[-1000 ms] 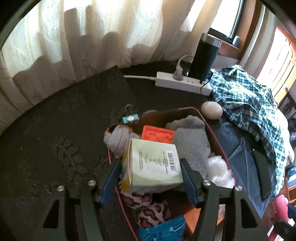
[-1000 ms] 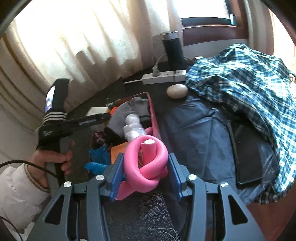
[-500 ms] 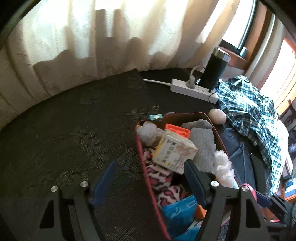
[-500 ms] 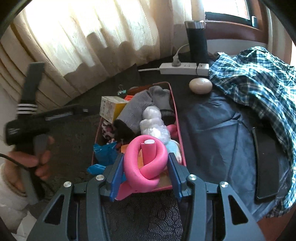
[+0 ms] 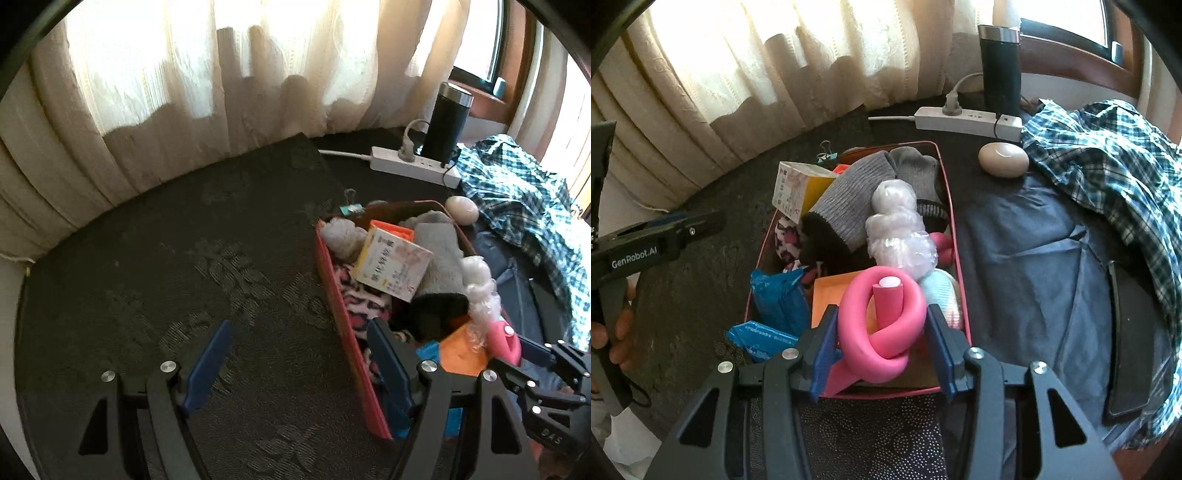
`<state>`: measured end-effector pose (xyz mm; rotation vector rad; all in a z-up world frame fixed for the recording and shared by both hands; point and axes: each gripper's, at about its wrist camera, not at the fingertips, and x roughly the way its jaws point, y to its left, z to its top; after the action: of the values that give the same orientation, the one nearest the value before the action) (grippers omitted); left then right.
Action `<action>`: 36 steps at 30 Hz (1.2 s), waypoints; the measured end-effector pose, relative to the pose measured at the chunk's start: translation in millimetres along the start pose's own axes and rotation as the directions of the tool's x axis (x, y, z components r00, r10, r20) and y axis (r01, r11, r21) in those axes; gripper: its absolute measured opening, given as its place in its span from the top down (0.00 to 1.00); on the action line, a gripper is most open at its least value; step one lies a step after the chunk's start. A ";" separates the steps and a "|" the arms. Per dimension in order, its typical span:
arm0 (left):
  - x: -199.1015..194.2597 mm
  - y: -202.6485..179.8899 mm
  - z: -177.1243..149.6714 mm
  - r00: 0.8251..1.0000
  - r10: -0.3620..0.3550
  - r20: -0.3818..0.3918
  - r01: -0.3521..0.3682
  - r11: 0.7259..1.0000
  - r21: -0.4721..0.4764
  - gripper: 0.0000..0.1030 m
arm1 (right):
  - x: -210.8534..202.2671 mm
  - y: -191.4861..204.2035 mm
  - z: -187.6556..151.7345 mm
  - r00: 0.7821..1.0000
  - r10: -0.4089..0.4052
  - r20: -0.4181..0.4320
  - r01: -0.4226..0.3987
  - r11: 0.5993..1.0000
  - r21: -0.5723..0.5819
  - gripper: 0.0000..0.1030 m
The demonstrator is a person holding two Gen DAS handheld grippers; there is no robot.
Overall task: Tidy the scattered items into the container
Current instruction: 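Lower the pink foam tube into the red box and open the right gripper, then withdraw both grippers up and away from the red box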
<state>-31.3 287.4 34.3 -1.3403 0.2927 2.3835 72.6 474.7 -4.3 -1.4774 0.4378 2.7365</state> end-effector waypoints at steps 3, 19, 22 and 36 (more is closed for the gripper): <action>-1.6 -2.4 -3.9 0.999 -0.035 -0.015 0.035 0.999 -0.006 0.25 | -2.6 -3.5 0.0 1.000 0.024 -0.006 -0.024 1.000 0.016 0.35; -12.9 -44.5 -26.3 0.989 -0.115 -0.098 0.119 0.992 0.041 0.25 | -43.5 -14.9 -17.0 0.998 -0.011 -0.064 0.012 1.000 0.011 0.20; -10.0 -50.8 -29.9 0.982 -0.138 -0.131 0.143 0.989 0.031 0.25 | -45.3 -11.0 -22.8 0.995 -0.034 -0.089 0.032 0.999 -0.019 0.19; -22.2 -55.1 -34.3 0.988 -0.100 -0.115 0.104 0.994 0.030 0.11 | -45.1 -4.4 -33.5 0.992 -0.039 -0.116 0.036 0.999 -0.031 0.17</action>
<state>29.3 319.5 35.9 -1.4419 0.2894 2.2123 125.8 476.7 14.2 -1.6412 0.3690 2.6491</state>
